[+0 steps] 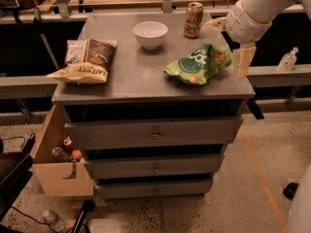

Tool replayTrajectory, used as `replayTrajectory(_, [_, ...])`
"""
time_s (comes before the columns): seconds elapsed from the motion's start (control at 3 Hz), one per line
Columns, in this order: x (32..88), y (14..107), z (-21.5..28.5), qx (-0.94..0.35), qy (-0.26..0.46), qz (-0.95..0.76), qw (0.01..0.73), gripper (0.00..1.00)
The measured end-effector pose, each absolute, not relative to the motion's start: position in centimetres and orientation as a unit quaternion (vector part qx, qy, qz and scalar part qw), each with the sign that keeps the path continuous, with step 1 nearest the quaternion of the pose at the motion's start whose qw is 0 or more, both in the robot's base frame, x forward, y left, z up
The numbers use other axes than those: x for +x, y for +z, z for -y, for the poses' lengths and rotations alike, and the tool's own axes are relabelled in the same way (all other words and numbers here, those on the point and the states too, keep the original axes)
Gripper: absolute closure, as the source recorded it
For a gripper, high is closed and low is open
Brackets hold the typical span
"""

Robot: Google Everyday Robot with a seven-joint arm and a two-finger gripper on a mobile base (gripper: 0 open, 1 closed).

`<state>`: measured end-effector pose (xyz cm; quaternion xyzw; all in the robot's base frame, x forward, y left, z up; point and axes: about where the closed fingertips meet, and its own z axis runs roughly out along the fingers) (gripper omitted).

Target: Pick green rice chip bag

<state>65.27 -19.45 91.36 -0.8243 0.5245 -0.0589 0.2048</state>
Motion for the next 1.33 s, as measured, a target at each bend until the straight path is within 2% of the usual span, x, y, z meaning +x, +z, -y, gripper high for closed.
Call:
replayTrajectory(0.67, [68.1, 87.5, 20.7, -0.851, -0.058, -0.487, 0.19, 0.0])
replayTrajectory(1.0, [68.9, 85.8, 20.8, -0.857, -0.06, -0.48, 0.18, 0.17])
replayTrajectory(1.33, [69.3, 85.1, 20.6, -0.859, -0.059, -0.474, 0.186, 0.41])
